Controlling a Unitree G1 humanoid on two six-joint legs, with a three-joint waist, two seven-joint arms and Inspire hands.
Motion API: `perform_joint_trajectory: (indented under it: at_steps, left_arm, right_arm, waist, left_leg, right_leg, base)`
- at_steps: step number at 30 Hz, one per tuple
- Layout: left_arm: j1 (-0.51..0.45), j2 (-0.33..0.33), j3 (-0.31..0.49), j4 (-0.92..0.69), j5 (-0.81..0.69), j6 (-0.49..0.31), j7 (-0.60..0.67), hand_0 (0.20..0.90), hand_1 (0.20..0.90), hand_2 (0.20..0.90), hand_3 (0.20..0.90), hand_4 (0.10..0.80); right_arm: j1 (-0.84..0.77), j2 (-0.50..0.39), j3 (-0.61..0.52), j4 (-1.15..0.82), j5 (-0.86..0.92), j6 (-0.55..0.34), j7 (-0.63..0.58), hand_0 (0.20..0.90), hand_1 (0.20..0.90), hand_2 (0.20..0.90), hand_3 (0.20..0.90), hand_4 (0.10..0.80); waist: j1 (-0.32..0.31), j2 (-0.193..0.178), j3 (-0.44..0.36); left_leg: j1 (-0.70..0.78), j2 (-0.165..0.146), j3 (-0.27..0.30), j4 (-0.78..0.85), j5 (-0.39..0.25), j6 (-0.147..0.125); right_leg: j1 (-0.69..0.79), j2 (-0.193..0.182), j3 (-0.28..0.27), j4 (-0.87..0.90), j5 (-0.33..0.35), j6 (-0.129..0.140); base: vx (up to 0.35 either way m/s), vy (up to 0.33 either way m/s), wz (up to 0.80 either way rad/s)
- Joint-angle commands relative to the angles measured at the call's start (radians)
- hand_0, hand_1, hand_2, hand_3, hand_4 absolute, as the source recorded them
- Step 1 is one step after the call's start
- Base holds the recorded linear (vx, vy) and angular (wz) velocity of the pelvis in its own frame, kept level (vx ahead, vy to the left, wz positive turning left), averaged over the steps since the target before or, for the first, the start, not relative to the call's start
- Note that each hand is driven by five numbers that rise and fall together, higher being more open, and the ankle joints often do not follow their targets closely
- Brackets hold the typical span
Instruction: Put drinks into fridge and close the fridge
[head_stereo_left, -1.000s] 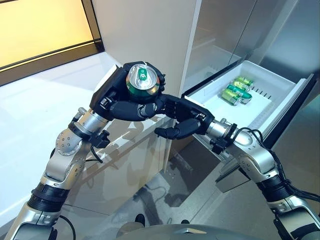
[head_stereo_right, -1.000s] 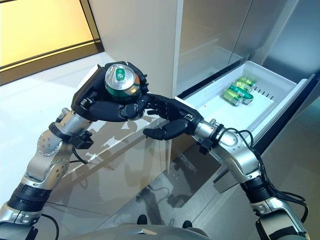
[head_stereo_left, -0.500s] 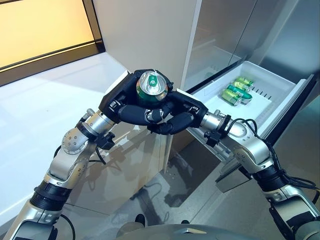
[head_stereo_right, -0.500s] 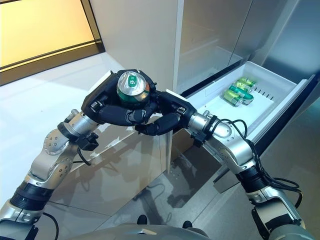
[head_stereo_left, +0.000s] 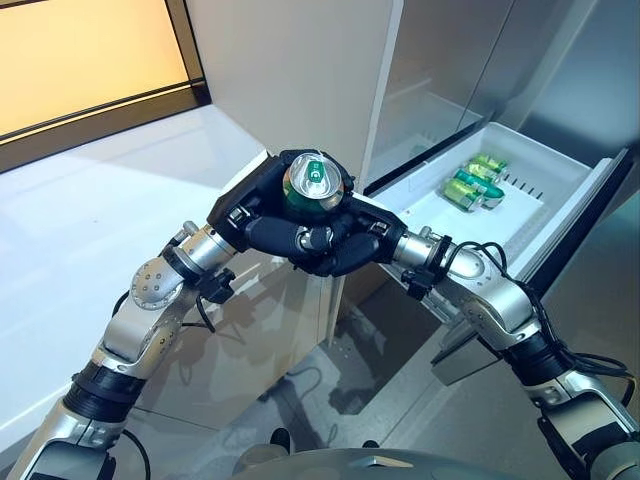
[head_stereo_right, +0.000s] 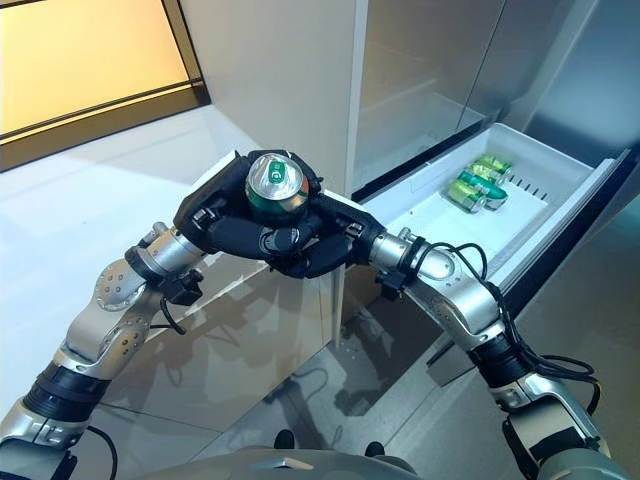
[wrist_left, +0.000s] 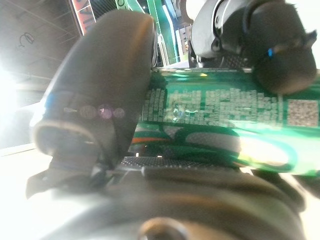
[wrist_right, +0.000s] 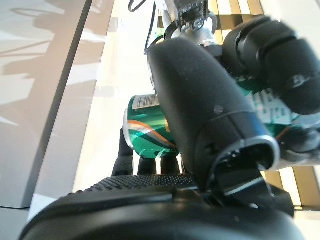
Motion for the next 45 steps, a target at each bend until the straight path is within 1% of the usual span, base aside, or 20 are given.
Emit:
perform_joint_trajectory:
  at_steps: [1, 8, 11, 13, 14, 16, 17, 24, 30, 34, 38, 41, 43, 45]
  left_arm:
    - [-0.247, -0.032, -0.010, -0.077, -0.101, -0.114, 0.012, 0.300, 0.300, 0.300, 0.200, 0.100]
    - [-0.245, -0.040, -0.010, -0.079, -0.102, -0.102, 0.008, 0.300, 0.300, 0.300, 0.200, 0.100]
    - [-0.246, -0.033, -0.011, -0.078, -0.095, -0.106, 0.007, 0.300, 0.300, 0.300, 0.200, 0.100]
    - [-0.248, -0.029, -0.009, -0.077, -0.089, -0.114, 0.010, 0.900, 0.900, 0.900, 0.900, 0.800]
    - [-0.248, -0.029, -0.009, -0.077, -0.089, -0.114, 0.010, 0.900, 0.900, 0.900, 0.900, 0.800]
    - [-0.249, -0.023, 0.004, -0.078, -0.083, -0.121, 0.035, 0.900, 0.900, 0.900, 0.900, 0.800]
    - [-0.247, -0.023, 0.008, -0.077, -0.082, -0.123, 0.035, 0.900, 0.900, 0.900, 0.900, 0.800]
    - [-0.210, -0.019, 0.077, -0.072, -0.065, -0.152, 0.080, 0.900, 0.900, 0.900, 0.900, 0.800]
    - [-0.175, -0.023, 0.127, -0.065, -0.064, -0.165, 0.106, 0.900, 0.900, 0.900, 0.900, 0.800]
    - [-0.121, -0.047, 0.171, -0.065, -0.190, -0.150, 0.072, 0.900, 0.900, 0.900, 0.900, 0.800]
    - [-0.051, -0.131, 0.190, -0.072, -0.360, -0.100, 0.005, 0.900, 0.900, 0.900, 0.900, 0.800]
    - [-0.004, -0.198, 0.206, -0.081, -0.500, -0.055, -0.073, 0.900, 0.900, 0.900, 0.900, 0.800]
    - [0.014, -0.232, 0.212, -0.088, -0.584, -0.028, -0.104, 0.900, 0.900, 0.900, 0.900, 0.800]
    - [0.034, -0.272, 0.216, -0.097, -0.682, 0.016, -0.143, 0.900, 0.900, 0.900, 0.900, 0.800]
  right_arm:
    - [-0.191, 0.055, -0.014, -0.013, 0.097, -0.074, -0.009, 0.300, 0.300, 0.300, 0.200, 0.100]
    - [-0.202, 0.064, -0.020, -0.012, 0.093, -0.092, -0.036, 0.300, 0.300, 0.300, 0.200, 0.100]
    - [-0.205, 0.055, -0.026, -0.012, 0.096, -0.109, -0.054, 0.300, 0.300, 0.300, 0.200, 0.100]
    - [-0.209, 0.057, -0.033, -0.009, 0.092, -0.129, -0.072, 0.300, 0.300, 0.300, 0.200, 0.100]
    - [-0.209, 0.057, -0.033, -0.009, 0.092, -0.130, -0.072, 0.300, 0.300, 0.300, 0.200, 0.100]
    - [-0.209, 0.052, -0.052, -0.027, 0.078, -0.166, -0.100, 0.300, 0.300, 0.300, 0.200, 0.100]
    - [-0.208, 0.052, -0.055, -0.030, 0.076, -0.167, -0.104, 0.300, 0.300, 0.300, 0.200, 0.100]
    - [-0.203, 0.033, -0.118, -0.096, 0.063, -0.214, -0.158, 0.300, 0.300, 0.300, 0.200, 0.100]
    - [-0.188, 0.014, -0.172, -0.136, 0.060, -0.249, -0.169, 0.300, 0.300, 0.300, 0.200, 0.100]
    - [-0.164, 0.000, -0.216, -0.183, 0.059, -0.270, -0.170, 0.300, 0.300, 0.300, 0.200, 0.100]
    - [-0.134, -0.002, -0.261, -0.235, 0.061, -0.284, -0.163, 0.300, 0.300, 0.300, 0.200, 0.100]
    - [-0.116, -0.008, -0.296, -0.277, 0.066, -0.284, -0.168, 0.300, 0.300, 0.300, 0.200, 0.100]
    - [-0.109, -0.011, -0.315, -0.295, 0.074, -0.284, -0.171, 0.300, 0.300, 0.300, 0.200, 0.100]
    - [-0.097, -0.014, -0.336, -0.320, 0.085, -0.282, -0.177, 0.300, 0.300, 0.300, 0.200, 0.100]
  waist:
    - [0.009, 0.010, -0.100]
    - [0.010, 0.010, -0.102]
    - [0.009, 0.011, -0.101]
    - [0.010, 0.011, -0.102]
    - [0.010, 0.011, -0.102]
    - [0.007, 0.013, -0.104]
    - [0.007, 0.013, -0.104]
    - [0.008, 0.012, -0.106]
    - [0.007, 0.012, -0.107]
    - [0.008, 0.009, -0.109]
    - [0.002, 0.005, -0.108]
    - [-0.002, 0.001, -0.108]
    - [-0.006, -0.001, -0.109]
    - [-0.009, -0.004, -0.110]
  left_leg:
    - [0.022, -0.066, -0.046, 0.001, -0.124, 0.035]
    - [0.020, -0.066, -0.046, 0.001, -0.124, 0.036]
    - [0.020, -0.065, -0.045, 0.001, -0.123, 0.036]
    - [0.020, -0.065, -0.046, 0.001, -0.124, 0.036]
    - [0.020, -0.065, -0.046, 0.001, -0.124, 0.036]
    - [0.019, -0.066, -0.046, 0.001, -0.124, 0.036]
    - [0.019, -0.066, -0.046, 0.001, -0.124, 0.036]
    - [0.016, -0.066, -0.049, 0.001, -0.124, 0.035]
    - [0.016, -0.066, -0.052, 0.001, -0.123, 0.036]
    - [0.012, -0.066, -0.053, 0.001, -0.124, 0.035]
    - [0.014, -0.064, -0.052, 0.001, -0.126, 0.037]
    - [0.014, -0.064, -0.051, 0.001, -0.127, 0.037]
    - [0.011, -0.064, -0.050, 0.001, -0.124, 0.037]
    - [0.010, -0.064, -0.049, 0.001, -0.125, 0.038]
  right_leg:
    - [0.020, 0.030, -0.016, 0.015, -0.056, 0.008]
    - [0.019, 0.031, -0.016, 0.015, -0.056, 0.008]
    - [0.019, 0.031, -0.017, 0.016, -0.056, 0.007]
    - [0.018, 0.031, -0.018, 0.016, -0.056, 0.007]
    - [0.018, 0.031, -0.018, 0.016, -0.056, 0.007]
    - [0.017, 0.033, -0.016, 0.016, -0.056, 0.007]
    - [0.017, 0.033, -0.015, 0.016, -0.056, 0.007]
    - [0.014, 0.035, -0.011, 0.015, -0.058, 0.006]
    - [0.013, 0.036, -0.011, 0.017, -0.057, 0.005]
    - [0.010, 0.037, -0.008, 0.016, -0.057, 0.006]
    - [0.008, 0.040, -0.002, 0.016, -0.056, 0.004]
    - [0.007, 0.041, 0.003, 0.017, -0.056, 0.002]
    - [0.002, 0.041, 0.006, 0.019, -0.052, 0.000]
    - [-0.001, 0.042, 0.009, 0.021, -0.053, -0.001]
  base:
    - [0.000, 0.000, 0.00]
    - [0.000, 0.000, 0.00]
    - [0.000, 0.000, 0.00]
    - [0.000, 0.000, 0.00]
    - [0.000, 0.000, 0.00]
    - [0.000, 0.000, 0.00]
    - [0.000, 0.000, 0.00]
    - [0.000, 0.000, 0.00]
    - [0.000, 0.000, 0.00]
    - [0.000, 0.000, 0.00]
    - [0.000, 0.000, 0.00]
    - [0.000, 0.000, 0.00]
    - [0.000, 0.000, 0.00]
    - [-0.015, -0.002, -0.01]
